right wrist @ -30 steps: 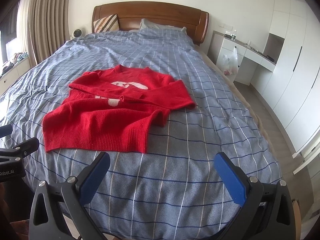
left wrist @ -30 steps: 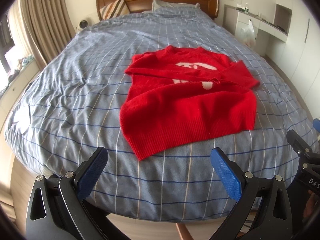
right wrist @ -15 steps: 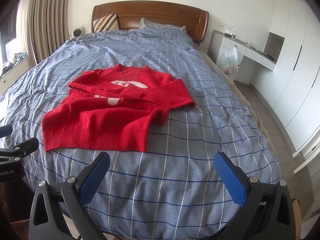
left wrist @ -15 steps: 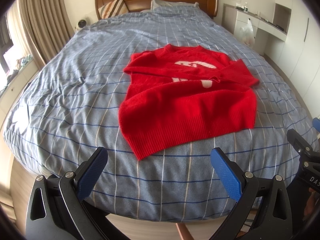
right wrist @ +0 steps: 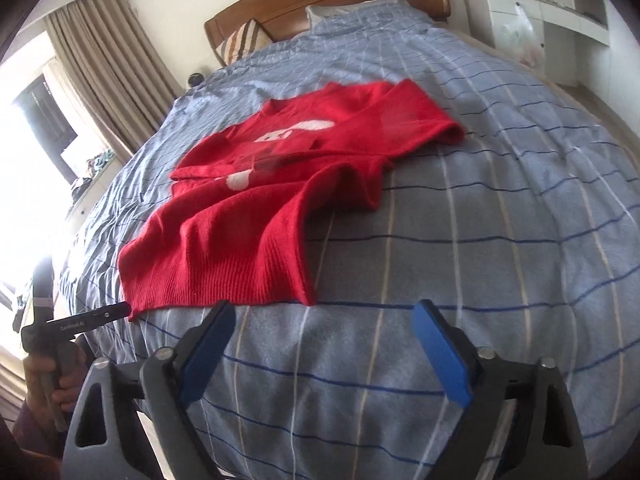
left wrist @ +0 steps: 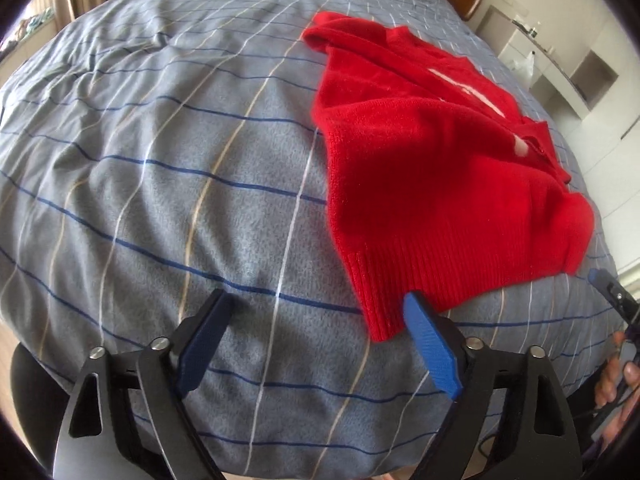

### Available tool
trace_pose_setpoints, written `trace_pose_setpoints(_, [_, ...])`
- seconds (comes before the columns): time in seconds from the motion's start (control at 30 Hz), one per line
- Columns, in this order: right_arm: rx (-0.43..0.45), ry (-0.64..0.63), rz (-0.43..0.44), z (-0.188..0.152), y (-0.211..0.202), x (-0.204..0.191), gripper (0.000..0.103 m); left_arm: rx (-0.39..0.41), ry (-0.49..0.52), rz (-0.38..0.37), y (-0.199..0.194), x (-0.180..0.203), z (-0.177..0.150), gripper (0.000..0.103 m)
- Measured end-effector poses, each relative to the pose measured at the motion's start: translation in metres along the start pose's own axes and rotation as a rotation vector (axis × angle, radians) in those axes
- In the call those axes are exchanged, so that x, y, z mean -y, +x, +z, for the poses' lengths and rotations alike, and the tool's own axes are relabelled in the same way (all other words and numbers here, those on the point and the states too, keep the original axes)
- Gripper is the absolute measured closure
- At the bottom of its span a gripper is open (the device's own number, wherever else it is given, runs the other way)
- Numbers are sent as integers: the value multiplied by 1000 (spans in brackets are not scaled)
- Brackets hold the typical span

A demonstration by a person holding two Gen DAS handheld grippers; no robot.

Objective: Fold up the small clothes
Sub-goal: 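Grasp the red sweater hem with both grippers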

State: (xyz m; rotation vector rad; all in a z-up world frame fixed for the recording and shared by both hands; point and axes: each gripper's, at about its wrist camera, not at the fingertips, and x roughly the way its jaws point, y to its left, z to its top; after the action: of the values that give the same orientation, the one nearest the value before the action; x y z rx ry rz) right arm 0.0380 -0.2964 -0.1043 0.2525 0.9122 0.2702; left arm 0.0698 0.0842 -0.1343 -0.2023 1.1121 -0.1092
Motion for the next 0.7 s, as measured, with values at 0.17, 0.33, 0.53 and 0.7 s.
trace_pose_setpoints(0.17, [-27,-35,92,14,39,-8,48,52,49,-71,-2,20,8,95])
trace_pose_setpoints(0.33, [-45,-38,129,17,12,-9,99,82,75,-147,-33,18,9,101])
trace_pose_setpoints(0.53, [-135,-3,174,-9,-59,-9,99,47,155,-189,-68,3,-6,101])
trace_pose_setpoints(0.7, [-245,61,63,-41,-35,6,99,-23,181,-73,-40,4,-24,101])
